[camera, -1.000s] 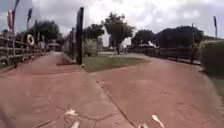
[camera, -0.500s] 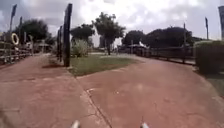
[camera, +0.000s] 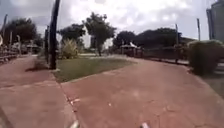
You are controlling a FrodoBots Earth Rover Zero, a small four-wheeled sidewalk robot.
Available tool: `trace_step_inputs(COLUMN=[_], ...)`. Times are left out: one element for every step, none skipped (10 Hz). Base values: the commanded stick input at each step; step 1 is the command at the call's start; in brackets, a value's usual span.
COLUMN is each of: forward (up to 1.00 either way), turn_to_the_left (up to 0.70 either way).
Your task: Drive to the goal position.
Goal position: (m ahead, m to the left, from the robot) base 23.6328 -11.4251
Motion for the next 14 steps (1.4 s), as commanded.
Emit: trace_step_inputs(forward=[0.69,0.69,0.69,0.69,0.68,0.68,0.69,0.69,0.69,0.69,0.69,0.69,0.68,0.69], turn_to_the_left=[-0.34,-0.34,-0.34,-0.34,-0.34,-0.34,-0.34,-0.34,-0.34,-0.34,-0.34,-0.34,-0.34,-0.34])
